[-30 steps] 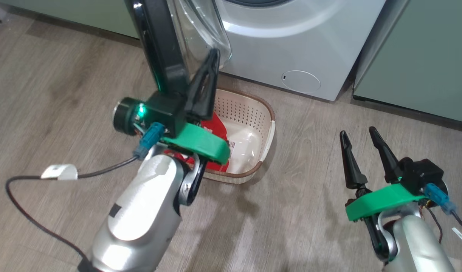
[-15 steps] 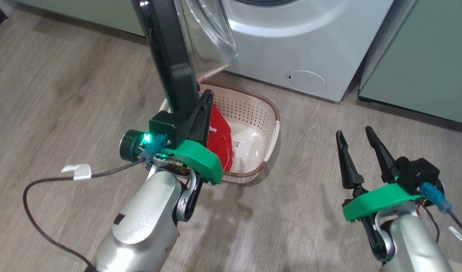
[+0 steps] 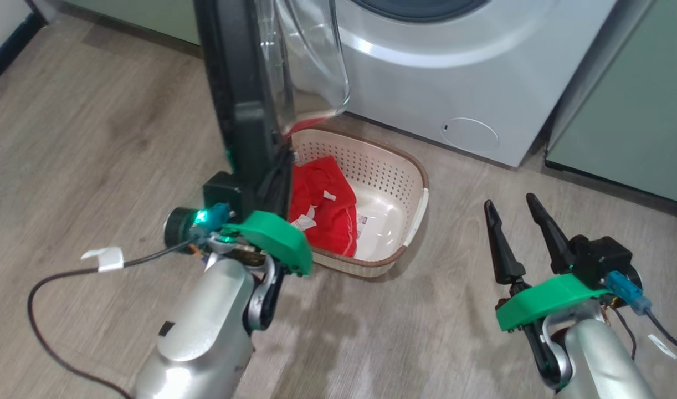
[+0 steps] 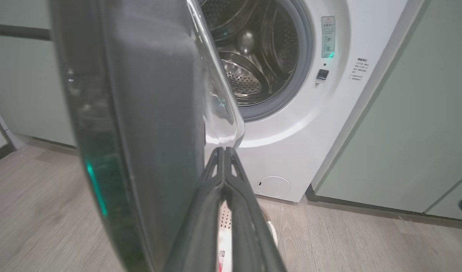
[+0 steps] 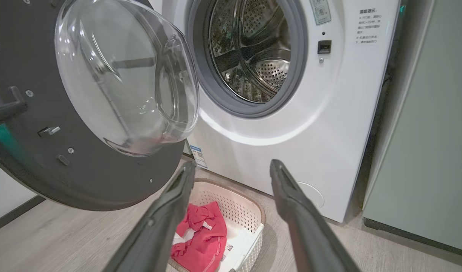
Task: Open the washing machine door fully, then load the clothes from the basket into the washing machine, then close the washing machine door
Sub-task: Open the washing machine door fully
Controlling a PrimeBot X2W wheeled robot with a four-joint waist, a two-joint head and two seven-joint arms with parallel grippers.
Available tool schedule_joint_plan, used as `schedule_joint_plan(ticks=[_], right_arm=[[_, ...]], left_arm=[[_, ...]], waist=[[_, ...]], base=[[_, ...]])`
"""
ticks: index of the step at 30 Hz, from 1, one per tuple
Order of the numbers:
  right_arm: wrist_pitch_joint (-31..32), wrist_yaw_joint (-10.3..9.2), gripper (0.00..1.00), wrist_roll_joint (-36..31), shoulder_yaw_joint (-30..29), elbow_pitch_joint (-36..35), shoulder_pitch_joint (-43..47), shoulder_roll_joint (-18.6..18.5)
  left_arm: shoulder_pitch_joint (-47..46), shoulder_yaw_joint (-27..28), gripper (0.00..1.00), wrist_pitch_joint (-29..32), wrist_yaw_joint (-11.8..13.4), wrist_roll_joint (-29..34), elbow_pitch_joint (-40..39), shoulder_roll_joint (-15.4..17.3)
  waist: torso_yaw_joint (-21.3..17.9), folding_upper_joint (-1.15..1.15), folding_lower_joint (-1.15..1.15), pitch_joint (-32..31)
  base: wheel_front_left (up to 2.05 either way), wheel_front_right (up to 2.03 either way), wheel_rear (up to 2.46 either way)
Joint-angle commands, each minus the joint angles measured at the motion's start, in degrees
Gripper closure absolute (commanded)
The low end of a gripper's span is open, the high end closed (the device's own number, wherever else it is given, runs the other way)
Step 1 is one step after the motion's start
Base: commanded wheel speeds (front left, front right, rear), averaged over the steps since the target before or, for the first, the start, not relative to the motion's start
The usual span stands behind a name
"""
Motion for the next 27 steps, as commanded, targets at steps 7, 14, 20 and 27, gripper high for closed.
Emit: schedule_joint_plan(ticks=[7,14,20,27], right_arm=[[-0.5,0.0,0.0,-0.2,2.0,-1.4,-0.8,0.4],[-0.5,0.0,0.0,-0.9,1.5,-1.8,-1.7,0.1],[-0.5,0.0,0.0,-1.2,1.3,-2.1,-2.6,-0.6],[-0.3,0.0,0.0,-1.6,1.5,-3.0,-4.7,-2.6]], left_arm=[[-0.5,8.2,1.0,-0.3,-0.1,2.3,0.7,1.0],[-1.6,16.8,1.0,-0.3,-1.1,5.5,1.5,1.0],[-3.0,25.8,1.0,-0.3,-2.9,9.1,1.7,1.2],[-5.5,36.6,1.0,-0.3,-5.4,11.4,1.1,2.7]], waist=[[1.4,0.0,0.0,-0.5],[1.4,0.0,0.0,2.1],[1.1,0.0,0.0,5.1],[0.7,0.0,0.0,9.2]], base=[[0.0,0.0,0.0],[0.0,0.0,0.0],[0.0,0.0,0.0],[0.0,0.0,0.0]])
